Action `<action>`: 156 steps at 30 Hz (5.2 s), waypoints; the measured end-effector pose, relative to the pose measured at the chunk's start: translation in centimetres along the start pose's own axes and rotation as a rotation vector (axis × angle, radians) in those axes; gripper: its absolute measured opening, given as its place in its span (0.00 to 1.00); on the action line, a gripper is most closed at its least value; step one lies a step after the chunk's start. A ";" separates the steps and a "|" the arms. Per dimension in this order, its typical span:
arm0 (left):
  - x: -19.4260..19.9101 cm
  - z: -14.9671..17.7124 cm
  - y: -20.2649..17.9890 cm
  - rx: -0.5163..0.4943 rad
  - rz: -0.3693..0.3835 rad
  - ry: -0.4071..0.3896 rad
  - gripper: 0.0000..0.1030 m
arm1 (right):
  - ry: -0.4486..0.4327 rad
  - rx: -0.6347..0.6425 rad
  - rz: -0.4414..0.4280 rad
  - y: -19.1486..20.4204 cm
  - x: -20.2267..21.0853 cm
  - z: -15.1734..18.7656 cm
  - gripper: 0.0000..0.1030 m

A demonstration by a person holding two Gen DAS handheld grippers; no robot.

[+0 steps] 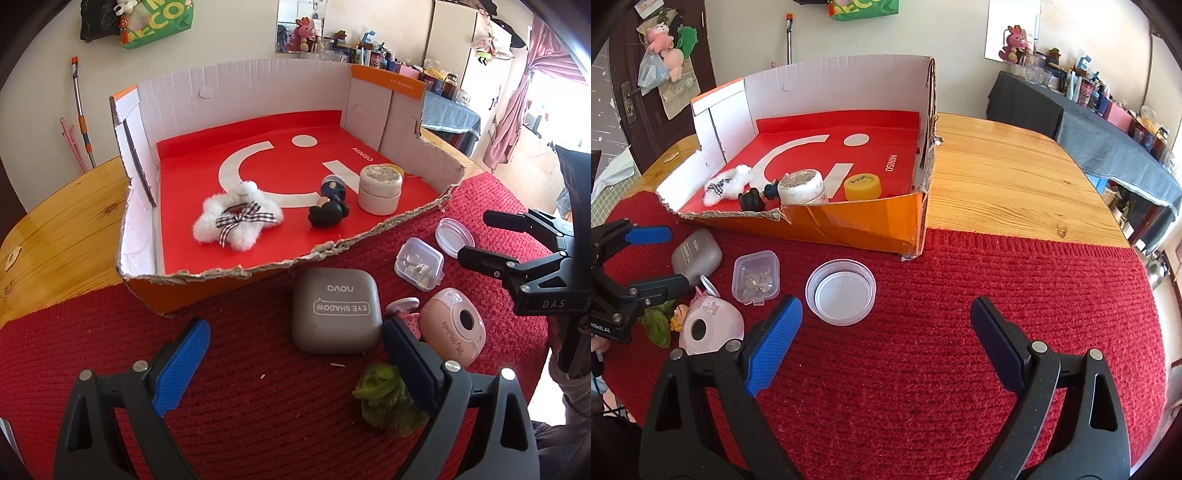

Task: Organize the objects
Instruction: 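Grasp the grey eye shadow case with the left gripper while the right gripper grasps the clear lid, then lower the eye shadow case into the box while the right gripper places the clear lid inside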

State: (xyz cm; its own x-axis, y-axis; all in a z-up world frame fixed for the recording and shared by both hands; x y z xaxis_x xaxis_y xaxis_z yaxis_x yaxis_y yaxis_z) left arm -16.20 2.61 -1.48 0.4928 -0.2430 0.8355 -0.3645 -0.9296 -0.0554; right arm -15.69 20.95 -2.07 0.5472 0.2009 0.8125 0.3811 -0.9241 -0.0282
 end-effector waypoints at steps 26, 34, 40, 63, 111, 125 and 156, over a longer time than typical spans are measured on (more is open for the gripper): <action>0.2 -0.4 -1.9 -0.028 0.098 -0.049 0.52 | -0.007 0.066 -0.093 1.9 -0.5 -0.2 0.38; 1.8 -0.4 -2.0 -0.020 0.100 -0.085 0.52 | -0.042 0.063 -0.125 2.3 1.3 -0.4 0.38; 2.7 -0.4 -2.2 -0.014 0.116 -0.107 0.52 | -0.056 0.083 -0.135 2.9 2.3 -0.6 0.38; 1.6 -11.6 0.0 0.081 0.180 -0.096 0.52 | -0.068 0.166 -0.175 4.5 1.8 -11.2 0.38; -7.7 -13.3 2.6 0.155 0.141 0.155 0.53 | 0.261 0.256 -0.103 3.2 -9.0 -12.3 0.39; -8.4 -13.8 3.0 0.178 0.125 0.200 0.53 | 0.287 0.263 -0.116 2.6 -8.5 -11.8 0.39; -7.5 -13.2 2.8 0.136 0.081 0.213 0.55 | 0.324 0.296 -0.130 5.3 -7.2 -12.1 0.47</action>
State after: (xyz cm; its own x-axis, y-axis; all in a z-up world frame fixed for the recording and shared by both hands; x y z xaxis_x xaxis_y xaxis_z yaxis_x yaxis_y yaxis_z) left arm -31.41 5.50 -0.71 0.2839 -0.2683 0.9206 -0.2792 -0.9416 -0.1883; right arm -26.60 10.68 -0.99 0.2377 0.1531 0.9592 0.6536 -0.7557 -0.0414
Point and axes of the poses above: each gripper's, at about its wrist camera, not at the fingertips, and x roughly against the way its jaws point, y to its left, z to its underside, the point moved 6 cm from there along -x, roughly the way its jaws point, and after that the axes turned 4 degrees about y, right-handed, at the moved point
